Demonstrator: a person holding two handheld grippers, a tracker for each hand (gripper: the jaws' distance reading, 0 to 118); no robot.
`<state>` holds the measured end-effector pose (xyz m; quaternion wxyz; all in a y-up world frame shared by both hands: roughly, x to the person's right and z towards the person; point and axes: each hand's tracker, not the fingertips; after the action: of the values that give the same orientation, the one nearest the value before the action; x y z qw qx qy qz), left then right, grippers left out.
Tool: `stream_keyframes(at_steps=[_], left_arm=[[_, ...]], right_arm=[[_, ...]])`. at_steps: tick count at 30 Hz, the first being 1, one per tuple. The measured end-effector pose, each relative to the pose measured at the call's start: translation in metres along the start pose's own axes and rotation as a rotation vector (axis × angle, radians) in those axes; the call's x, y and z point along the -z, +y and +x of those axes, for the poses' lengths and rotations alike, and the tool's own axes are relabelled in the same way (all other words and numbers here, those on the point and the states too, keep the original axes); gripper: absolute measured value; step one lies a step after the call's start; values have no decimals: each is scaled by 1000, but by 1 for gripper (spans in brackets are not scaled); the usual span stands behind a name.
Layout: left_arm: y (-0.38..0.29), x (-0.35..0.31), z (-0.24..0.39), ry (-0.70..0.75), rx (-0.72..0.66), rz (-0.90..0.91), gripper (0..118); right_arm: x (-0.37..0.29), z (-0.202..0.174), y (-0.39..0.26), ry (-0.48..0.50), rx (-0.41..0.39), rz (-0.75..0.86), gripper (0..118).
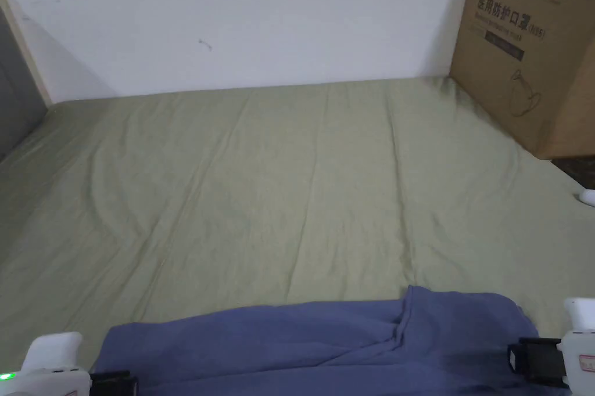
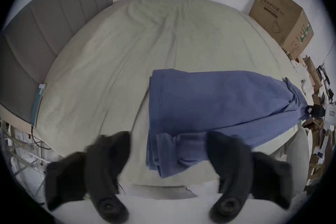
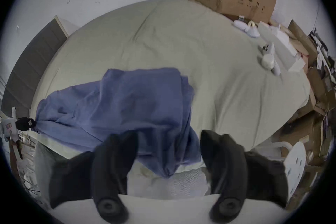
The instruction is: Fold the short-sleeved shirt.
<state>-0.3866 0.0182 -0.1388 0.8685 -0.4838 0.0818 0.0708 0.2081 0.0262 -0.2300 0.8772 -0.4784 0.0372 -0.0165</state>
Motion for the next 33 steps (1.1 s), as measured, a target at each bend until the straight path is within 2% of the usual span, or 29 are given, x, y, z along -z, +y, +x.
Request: stream_keyframes(at_steps=[2,3,4,5,6,8,10,12,15,17,18,19,20,21,22,24,26,28,29,30,31,32,33], left_arm=[[1,-15,-1,-28,-18,34,96],[1,-19,-2,-36,-32,39,73],[1,-24,-5,-59,-59,49,35],[0,-32,-2,-93,-85,57,0],[-1,-33,-3,-116,-99,58,0],[-12,-36,-2,-79,-108,73,0],[-24,-36,-2,-86,-122,67,0],[-36,-36,-8,-118,-179,60,0],[-39,-37,-22,-135,-271,79,0],[-35,-38,-37,-125,-349,112,0],[-33,-37,-42,-143,-372,113,7],[-30,-37,-48,-160,-406,119,28],[-28,-34,-52,-179,-438,118,64],[-25,-33,-47,-200,-449,97,106],[-23,-27,-46,-230,-468,87,118],[-22,-13,-47,-296,-513,98,117],[-19,15,-51,-357,-590,-2,116],[-25,40,-52,-445,-684,-64,108],[-29,57,-58,-461,-736,-76,108],[-30,54,-59,-414,-757,-33,105],[-29,48,-61,-441,-773,-11,85],[-28,44,-63,-434,-766,-6,29],[-28,45,-67,-372,-756,-10,7]], right_arm=[[-13,-8,5,2,3,42,77],[-17,-12,8,7,2,52,73],[-21,-17,11,32,-2,76,60],[-25,-25,13,63,-16,89,30],[-28,-33,14,65,-33,101,0],[-30,-56,13,18,-43,169,0],[-28,-74,10,118,-7,151,0],[-22,-92,4,175,55,151,0],[-15,-117,-1,187,34,134,0],[-14,-129,-1,255,44,110,0],[-12,-132,-1,295,52,109,0],[-12,-137,0,309,44,91,0],[-12,-143,1,292,28,93,0],[-11,-148,1,278,6,97,0],[-9,-151,2,270,-20,99,0],[-9,-157,1,280,-27,96,0],[-9,-161,1,314,-25,85,0],[-10,-167,0,313,-37,80,0],[-9,-169,0,310,-50,78,0],[-9,-170,0,301,-61,77,0],[-9,-170,-1,297,-71,75,0],[-10,-170,-1,295,-73,73,0],[-9,-169,-1,297,-71,71,0]])
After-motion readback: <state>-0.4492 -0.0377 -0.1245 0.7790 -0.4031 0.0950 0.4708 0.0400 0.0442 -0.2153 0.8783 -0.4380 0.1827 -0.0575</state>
